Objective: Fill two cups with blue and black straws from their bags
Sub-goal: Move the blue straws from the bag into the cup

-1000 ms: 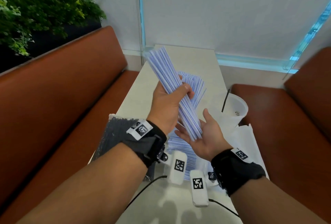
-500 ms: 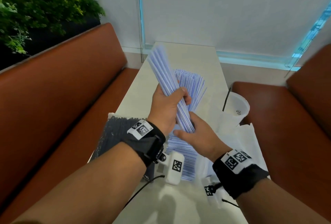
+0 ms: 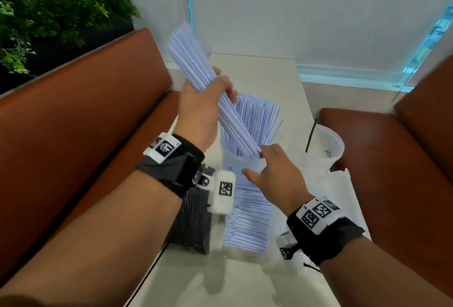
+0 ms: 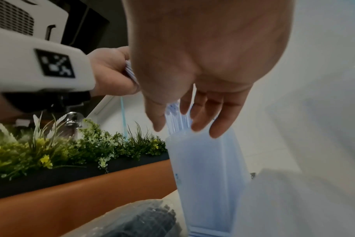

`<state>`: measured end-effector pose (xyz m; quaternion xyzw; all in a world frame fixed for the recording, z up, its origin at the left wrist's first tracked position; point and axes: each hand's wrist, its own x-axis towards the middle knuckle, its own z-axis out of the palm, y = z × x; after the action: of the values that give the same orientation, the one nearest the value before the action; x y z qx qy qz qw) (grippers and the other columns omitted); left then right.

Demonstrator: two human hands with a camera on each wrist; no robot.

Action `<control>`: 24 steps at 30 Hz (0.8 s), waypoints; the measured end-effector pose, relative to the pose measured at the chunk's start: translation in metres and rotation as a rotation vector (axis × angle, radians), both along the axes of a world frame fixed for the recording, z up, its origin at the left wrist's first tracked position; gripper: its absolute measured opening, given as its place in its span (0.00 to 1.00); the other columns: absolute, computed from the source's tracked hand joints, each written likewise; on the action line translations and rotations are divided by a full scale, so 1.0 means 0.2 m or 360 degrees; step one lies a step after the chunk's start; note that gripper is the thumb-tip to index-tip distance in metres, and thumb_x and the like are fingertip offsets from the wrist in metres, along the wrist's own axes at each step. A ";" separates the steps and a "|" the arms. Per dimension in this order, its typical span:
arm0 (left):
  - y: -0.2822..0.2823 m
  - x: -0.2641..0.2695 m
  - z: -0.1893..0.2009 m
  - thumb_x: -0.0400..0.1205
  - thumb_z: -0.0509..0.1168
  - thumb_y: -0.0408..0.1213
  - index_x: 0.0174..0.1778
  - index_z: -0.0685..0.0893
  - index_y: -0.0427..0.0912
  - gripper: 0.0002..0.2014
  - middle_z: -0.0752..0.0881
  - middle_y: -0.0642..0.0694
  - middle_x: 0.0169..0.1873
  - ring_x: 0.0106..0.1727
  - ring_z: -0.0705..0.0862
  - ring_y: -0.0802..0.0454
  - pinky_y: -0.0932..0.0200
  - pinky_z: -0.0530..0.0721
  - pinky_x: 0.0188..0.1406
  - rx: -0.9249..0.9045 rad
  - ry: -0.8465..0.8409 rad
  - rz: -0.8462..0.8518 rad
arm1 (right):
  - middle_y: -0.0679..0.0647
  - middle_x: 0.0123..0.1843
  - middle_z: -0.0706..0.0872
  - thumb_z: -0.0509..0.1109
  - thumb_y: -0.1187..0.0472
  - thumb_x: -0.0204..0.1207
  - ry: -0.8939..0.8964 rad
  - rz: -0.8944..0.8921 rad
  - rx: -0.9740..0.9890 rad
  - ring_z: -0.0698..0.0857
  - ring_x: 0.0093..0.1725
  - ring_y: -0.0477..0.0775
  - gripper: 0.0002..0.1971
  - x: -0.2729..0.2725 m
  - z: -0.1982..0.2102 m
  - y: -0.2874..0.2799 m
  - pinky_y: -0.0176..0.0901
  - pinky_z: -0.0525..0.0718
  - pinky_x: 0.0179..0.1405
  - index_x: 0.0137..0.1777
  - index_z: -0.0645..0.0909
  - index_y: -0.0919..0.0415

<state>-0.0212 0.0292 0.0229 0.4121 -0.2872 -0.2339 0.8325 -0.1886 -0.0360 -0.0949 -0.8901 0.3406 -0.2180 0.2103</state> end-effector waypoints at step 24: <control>-0.18 0.13 -0.48 0.66 0.80 0.65 0.79 0.69 0.50 0.48 0.69 0.45 0.73 0.73 0.66 0.55 0.57 0.70 0.72 0.1171 -0.1156 0.0275 | 0.46 0.48 0.70 0.53 0.41 0.89 0.0514 0.0274 -0.0143 0.81 0.45 0.57 0.18 0.12 -0.08 -0.15 0.47 0.72 0.37 0.58 0.78 0.54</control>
<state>0.0053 -0.0068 -0.0724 0.7540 -0.4211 -0.0918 0.4957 -0.1644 -0.0670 -0.1117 -0.9478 0.2825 -0.0685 0.1309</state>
